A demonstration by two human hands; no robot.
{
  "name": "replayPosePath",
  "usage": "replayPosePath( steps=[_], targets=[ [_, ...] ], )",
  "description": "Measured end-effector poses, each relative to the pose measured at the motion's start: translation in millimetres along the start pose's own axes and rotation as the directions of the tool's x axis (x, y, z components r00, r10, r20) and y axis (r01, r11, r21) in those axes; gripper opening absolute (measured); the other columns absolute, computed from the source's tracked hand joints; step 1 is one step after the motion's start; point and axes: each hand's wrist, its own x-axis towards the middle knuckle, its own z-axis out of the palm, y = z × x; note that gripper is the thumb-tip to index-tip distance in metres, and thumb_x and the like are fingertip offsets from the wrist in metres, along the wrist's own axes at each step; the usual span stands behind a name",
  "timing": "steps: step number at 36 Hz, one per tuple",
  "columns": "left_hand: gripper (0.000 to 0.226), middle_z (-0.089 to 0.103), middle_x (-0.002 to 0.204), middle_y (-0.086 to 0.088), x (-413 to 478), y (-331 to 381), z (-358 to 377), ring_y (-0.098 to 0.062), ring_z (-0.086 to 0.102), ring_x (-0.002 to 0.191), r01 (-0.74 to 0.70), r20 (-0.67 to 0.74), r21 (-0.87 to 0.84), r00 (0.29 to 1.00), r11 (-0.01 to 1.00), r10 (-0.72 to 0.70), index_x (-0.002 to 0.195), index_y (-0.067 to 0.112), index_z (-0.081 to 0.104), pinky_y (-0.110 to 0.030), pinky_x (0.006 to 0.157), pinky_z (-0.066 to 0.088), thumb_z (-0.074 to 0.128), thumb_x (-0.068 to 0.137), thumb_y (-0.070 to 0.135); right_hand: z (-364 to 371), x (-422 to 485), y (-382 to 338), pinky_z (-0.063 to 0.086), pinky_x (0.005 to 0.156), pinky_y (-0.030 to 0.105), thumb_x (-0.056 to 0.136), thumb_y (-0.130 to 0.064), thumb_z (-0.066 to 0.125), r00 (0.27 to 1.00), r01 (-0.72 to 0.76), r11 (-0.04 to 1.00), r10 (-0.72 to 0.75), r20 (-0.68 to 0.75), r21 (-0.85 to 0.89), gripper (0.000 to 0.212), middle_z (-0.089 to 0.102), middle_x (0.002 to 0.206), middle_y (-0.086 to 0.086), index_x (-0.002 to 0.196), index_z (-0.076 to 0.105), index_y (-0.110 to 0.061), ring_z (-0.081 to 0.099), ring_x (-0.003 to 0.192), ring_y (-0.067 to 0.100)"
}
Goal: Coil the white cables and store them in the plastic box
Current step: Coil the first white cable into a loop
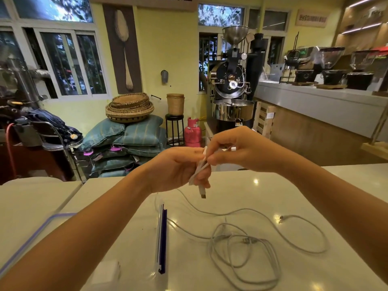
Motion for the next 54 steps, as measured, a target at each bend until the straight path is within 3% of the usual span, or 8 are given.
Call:
replayPosePath(
  steps=[5,12,15,18,28,37,46,54],
  targets=[
    [0.009,0.053,0.056,0.006,-1,-4,-5,-0.007,0.049,0.051,0.023,0.027,0.028,0.999,0.999,-0.024,0.085,0.008,0.048,-0.023,0.064,0.051,0.049,0.077,0.003,6,0,7,0.049,0.067,0.013,0.083,-0.007,0.056,0.999,-0.038,0.986,0.033,0.032,0.162,0.017,0.057,0.075,-0.009,0.077,0.055,-0.023,0.056,0.068,-0.001],
    [0.016,0.052,0.055,0.008,-1,-5,-4,-0.006,0.045,0.049,-0.009,0.136,-0.061,0.991,0.998,0.017,0.085,0.009,0.055,-0.022,0.06,0.05,0.064,0.076,0.019,7,0,18,0.046,0.068,0.01,0.081,-0.014,0.057,0.998,-0.056,0.937,0.064,-0.013,0.345,0.012,0.053,0.08,-0.005,0.071,0.053,-0.02,0.053,0.071,-0.005],
    [0.011,0.055,0.057,0.008,0,-5,-2,-0.005,0.049,0.05,-0.018,0.179,-0.121,0.983,0.992,0.04,0.087,0.007,0.054,-0.021,0.06,0.05,0.058,0.08,0.015,9,-2,22,0.052,0.077,0.017,0.074,-0.023,0.057,0.996,-0.092,0.825,0.071,0.059,0.558,0.007,0.061,0.093,-0.004,0.074,0.055,-0.017,0.061,0.085,0.001],
    [0.013,0.056,0.057,0.007,0,-5,-1,-0.005,0.05,0.05,-0.029,0.172,-0.149,0.984,0.988,0.054,0.09,0.005,0.055,-0.021,0.061,0.051,0.057,0.081,0.013,10,-3,25,0.056,0.077,0.025,0.076,-0.023,0.057,0.99,-0.139,0.716,0.078,0.12,0.684,0.008,0.069,0.078,-0.007,0.075,0.052,-0.016,0.065,0.076,0.008],
    [0.017,0.052,0.054,0.006,1,-10,-6,-0.005,0.047,0.049,-0.008,-0.16,-0.111,0.987,0.994,-0.01,0.09,0.007,0.058,-0.02,0.063,0.046,0.043,0.084,0.013,16,5,36,0.055,0.06,0.02,0.085,-0.017,0.054,0.972,-0.195,0.766,0.236,0.015,0.613,0.012,0.067,0.069,-0.006,0.074,0.054,-0.02,0.064,0.063,0.007],
    [0.022,0.054,0.053,0.005,8,-17,-7,-0.004,0.047,0.046,0.012,-0.371,-0.046,0.928,0.999,-0.028,0.093,0.009,0.059,-0.021,0.058,0.051,0.038,0.089,0.007,16,6,48,0.055,0.056,0.021,0.083,-0.001,0.053,0.933,-0.311,0.567,0.335,0.132,0.763,0.022,0.068,0.073,0.002,0.074,0.067,-0.016,0.065,0.066,0.016],
    [0.019,0.057,0.054,0.006,14,-22,-1,-0.005,0.051,0.049,0.138,-0.523,0.135,0.851,0.981,-0.048,0.095,0.012,0.057,-0.031,0.071,0.052,0.039,0.093,0.01,25,6,60,0.056,0.056,0.021,0.079,0.004,0.057,0.904,-0.386,0.588,0.396,0.163,0.711,0.023,0.064,0.075,0.003,0.088,0.058,-0.017,0.066,0.063,0.01],
    [0.018,0.055,0.065,-0.002,17,-27,2,-0.008,0.051,0.055,0.232,-0.619,0.256,0.785,0.938,-0.025,0.087,0.011,0.06,-0.036,0.078,0.052,0.043,0.091,0.009,30,4,64,0.054,0.053,0.016,0.078,0.004,0.058,0.866,-0.481,0.585,0.433,0.251,0.653,0.018,0.07,0.059,-0.005,0.077,0.064,-0.013,0.067,0.058,0.007]
  ],
)
